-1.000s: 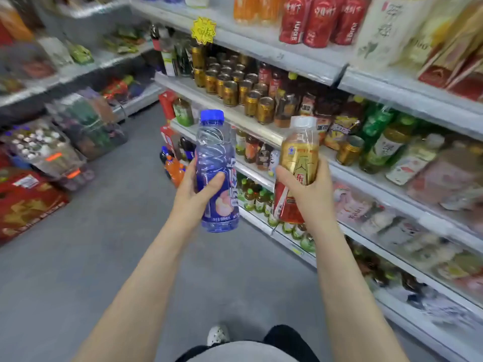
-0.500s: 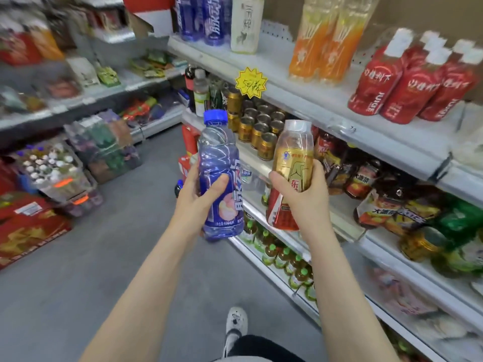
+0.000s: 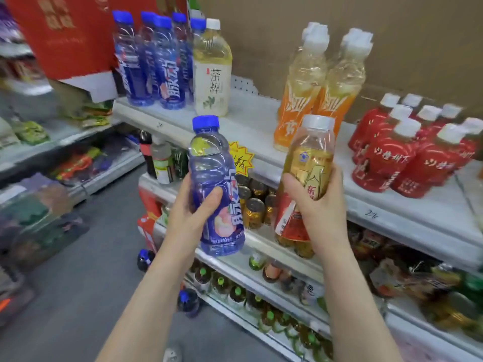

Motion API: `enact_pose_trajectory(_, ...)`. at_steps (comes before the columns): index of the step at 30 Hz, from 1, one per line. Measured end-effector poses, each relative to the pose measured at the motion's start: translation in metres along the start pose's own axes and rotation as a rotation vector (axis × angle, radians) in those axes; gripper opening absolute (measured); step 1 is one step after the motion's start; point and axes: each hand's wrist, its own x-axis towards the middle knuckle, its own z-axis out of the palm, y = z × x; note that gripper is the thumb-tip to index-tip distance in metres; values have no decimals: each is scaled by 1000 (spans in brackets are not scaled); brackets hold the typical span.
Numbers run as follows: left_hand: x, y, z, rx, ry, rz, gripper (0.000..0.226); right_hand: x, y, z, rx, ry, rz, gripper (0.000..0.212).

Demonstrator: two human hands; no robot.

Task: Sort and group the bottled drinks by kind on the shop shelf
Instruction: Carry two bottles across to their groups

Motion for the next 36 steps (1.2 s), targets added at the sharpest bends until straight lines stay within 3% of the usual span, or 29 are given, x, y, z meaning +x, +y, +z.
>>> enact_pose_trajectory(11, 126, 25, -63, -3, -262, -16, 59, 31, -15, 97, 8, 251, -13, 56)
enact_pose_trajectory(17, 154, 28, -50, -30, -374, 2, 64, 31, -25, 102, -36, 339, -14, 61)
enact_pose_trajectory(21, 166, 35, -29, -64, -437, 70, 65, 22, -34, 89, -83, 414, -17, 54)
enact_pose_trajectory(27, 226, 46, -35, 155, -156, 362, 86, 10, -42, 73, -104, 476, -26, 52)
enact_pose_trajectory(30, 255, 50, -57, 246, -37, 390, 87, 15, -43, 80, -85, 471, -37, 64)
enact_pose_trajectory(36, 298, 54, -80, 368, 72, 391, 83, 49, -47, 124, -63, 352, -65, 56)
